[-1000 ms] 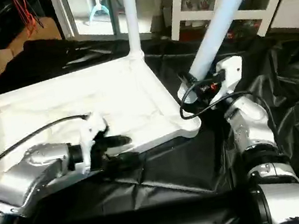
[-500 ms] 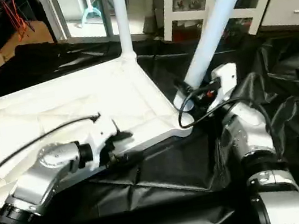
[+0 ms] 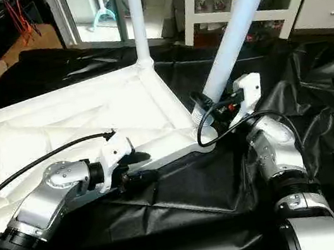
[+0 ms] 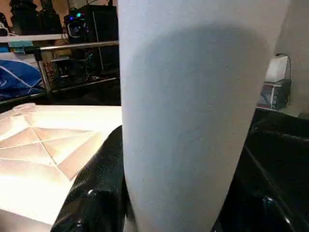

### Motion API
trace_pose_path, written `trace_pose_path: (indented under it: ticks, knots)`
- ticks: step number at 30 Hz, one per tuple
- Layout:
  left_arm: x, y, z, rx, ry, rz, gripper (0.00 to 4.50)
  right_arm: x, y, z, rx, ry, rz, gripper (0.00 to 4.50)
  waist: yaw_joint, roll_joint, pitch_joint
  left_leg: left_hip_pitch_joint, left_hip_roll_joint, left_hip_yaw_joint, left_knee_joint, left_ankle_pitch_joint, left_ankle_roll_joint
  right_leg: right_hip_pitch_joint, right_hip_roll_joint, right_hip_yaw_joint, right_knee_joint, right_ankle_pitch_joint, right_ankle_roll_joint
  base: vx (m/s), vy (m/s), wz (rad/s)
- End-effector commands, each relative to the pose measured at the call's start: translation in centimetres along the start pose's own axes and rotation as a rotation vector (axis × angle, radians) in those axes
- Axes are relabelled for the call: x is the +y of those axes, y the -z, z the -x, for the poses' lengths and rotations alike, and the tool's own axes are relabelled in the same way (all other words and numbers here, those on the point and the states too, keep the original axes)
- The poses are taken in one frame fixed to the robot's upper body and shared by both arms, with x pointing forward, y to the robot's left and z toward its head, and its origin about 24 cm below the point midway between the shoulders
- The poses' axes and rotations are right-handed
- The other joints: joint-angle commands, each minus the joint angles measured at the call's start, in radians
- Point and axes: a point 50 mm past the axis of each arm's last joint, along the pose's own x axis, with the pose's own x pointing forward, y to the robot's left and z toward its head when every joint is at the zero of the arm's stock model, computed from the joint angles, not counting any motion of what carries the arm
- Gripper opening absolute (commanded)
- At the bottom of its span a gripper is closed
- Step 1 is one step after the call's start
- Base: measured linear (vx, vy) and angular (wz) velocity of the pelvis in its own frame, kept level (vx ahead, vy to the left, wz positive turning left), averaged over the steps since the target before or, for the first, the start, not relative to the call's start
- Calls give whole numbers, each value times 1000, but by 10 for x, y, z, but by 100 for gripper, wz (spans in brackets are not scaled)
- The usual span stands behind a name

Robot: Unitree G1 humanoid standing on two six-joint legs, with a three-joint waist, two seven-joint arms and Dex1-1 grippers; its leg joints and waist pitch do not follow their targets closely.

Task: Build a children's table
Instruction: Insert table leg to table base

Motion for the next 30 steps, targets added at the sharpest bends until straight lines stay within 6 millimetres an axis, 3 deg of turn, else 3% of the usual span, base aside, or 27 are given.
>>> trace_pose_path:
  ticks: [1, 4, 6, 8, 11, 13, 16, 19, 26, 27, 30]
  knots:
    - [-1, 12, -2, 64, 4, 22, 191, 3, -5, -4, -6, -39, 20, 185, -2, -4, -64, 20, 38, -11, -67, 20, 130, 61, -73, 47, -77, 242, -313, 0, 0, 0]
    - [-1, 13, -2, 80, 7, 18, 167, 8, -3, -4, 15, -101, 14, 185, -2, 0, -64, 20, 38, -12, -68, 13, 132, 62, -72, 46, -77, 236, -312, 0, 0, 0]
    - [-2, 15, -3, 124, 27, -8, 161, 15, 4, -1, 72, -190, 3, 185, -2, -4, -64, 18, 38, -12, -68, 12, 137, 63, -72, 46, -79, 236, -308, 0, 0, 0]
    - [-3, 17, -3, 145, 36, -19, 126, 16, 7, 1, 92, -203, 11, 185, -1, -2, -64, 19, 40, -13, -69, 14, 139, 61, -74, 46, -79, 228, -308, 0, 0, 0]
    - [-6, 22, -4, 207, 53, -52, 113, 12, 9, 3, 103, -178, 17, 185, -1, -3, -64, 18, 40, -13, -69, 13, 135, 62, -77, 47, -81, 221, -307, 0, 0, 0]
    - [-6, 24, -4, 222, 60, -55, 80, 10, 9, 3, 104, -171, 16, 185, -3, 0, -60, 20, 41, -13, -73, -13, 121, 60, -75, 46, -85, 174, -306, 0, 0, 0]
    - [-7, 26, -4, 231, 67, -47, 78, 9, 7, 3, 102, -170, 14, 185, -4, -1, -57, 24, 39, -11, -76, -53, 98, 60, -75, 48, -93, 117, -304, 0, 0, 0]
    - [-9, 27, -4, 221, 86, -35, 37, 5, 5, 6, 100, -168, 16, 185, -5, -4, -58, 26, 38, -10, -80, -60, 85, 64, -75, 50, -98, 92, -294, 0, 0, 0]
    - [-13, 25, 1, 167, 142, -41, 0, 3, 7, 13, 118, -218, -2, 185, -8, -7, -64, 22, 36, -11, -76, -11, 123, 67, -73, 48, -89, 186, -307, 0, 0, 0]
    - [-14, 25, 1, 162, 154, -41, 0, 5, 10, 15, 137, -251, -12, 185, -9, -11, -64, 21, 36, -10, -75, -10, 128, 67, -73, 48, -89, 187, -307, 0, 0, 0]
    - [-16, 26, 2, 151, 165, -48, 0, 6, 15, 20, 175, -287, -21, 185, -7, -10, -61, 22, 37, -10, -76, -19, 140, 66, -74, 47, -93, 157, -302, 0, 0, 0]
